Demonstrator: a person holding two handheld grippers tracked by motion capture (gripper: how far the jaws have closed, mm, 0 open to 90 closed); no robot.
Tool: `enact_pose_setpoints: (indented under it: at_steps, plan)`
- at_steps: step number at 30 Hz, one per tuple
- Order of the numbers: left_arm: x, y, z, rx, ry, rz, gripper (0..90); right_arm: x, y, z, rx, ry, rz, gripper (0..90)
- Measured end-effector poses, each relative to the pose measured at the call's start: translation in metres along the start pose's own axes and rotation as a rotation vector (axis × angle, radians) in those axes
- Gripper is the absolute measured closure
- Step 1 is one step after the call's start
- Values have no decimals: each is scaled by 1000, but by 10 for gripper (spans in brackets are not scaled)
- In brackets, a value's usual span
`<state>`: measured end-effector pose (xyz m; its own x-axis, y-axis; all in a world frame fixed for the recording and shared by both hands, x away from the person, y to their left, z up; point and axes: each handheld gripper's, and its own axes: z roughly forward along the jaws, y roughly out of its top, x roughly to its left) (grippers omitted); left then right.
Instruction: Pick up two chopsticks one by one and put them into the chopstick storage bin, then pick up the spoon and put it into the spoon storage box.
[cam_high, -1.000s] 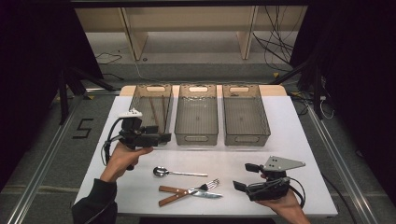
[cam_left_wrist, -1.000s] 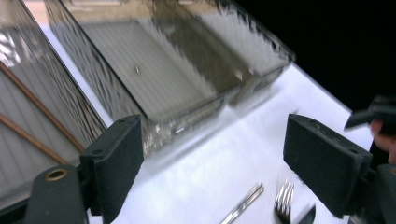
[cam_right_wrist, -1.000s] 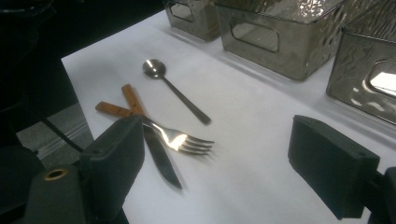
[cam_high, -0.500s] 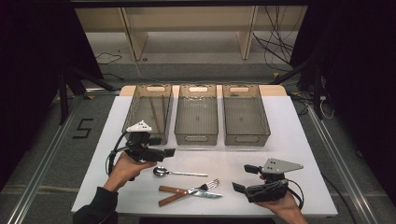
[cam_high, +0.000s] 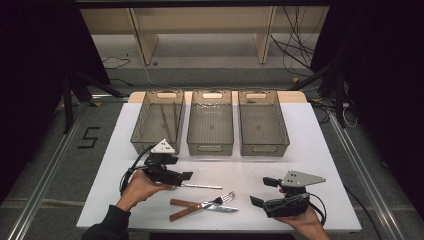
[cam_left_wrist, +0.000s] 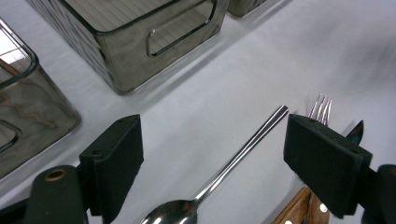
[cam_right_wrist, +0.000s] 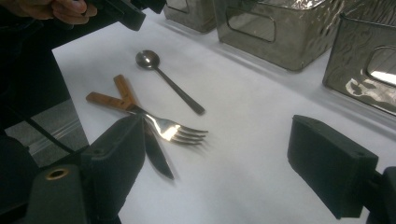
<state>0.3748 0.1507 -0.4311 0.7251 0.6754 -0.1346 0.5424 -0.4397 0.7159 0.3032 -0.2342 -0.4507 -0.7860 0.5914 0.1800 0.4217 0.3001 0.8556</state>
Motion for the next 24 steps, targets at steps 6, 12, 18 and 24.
enact_pose_setpoints:
  at_steps: [6, 12, 18, 24]
  plan:
    - [-1, -4, 7, 59, -1, 22, 202, 1, 0, 0, 2, 2, -4, 198]
    - [1, -6, 15, 108, 7, 53, 207, 2, 0, 0, 5, 0, -6, 198]
    - [2, -8, 22, 146, 4, 72, 224, 0, -2, 1, 9, 2, -2, 198]
    - [-1, -9, 28, 188, -3, 115, 287, 0, -2, 1, 10, 1, 0, 199]
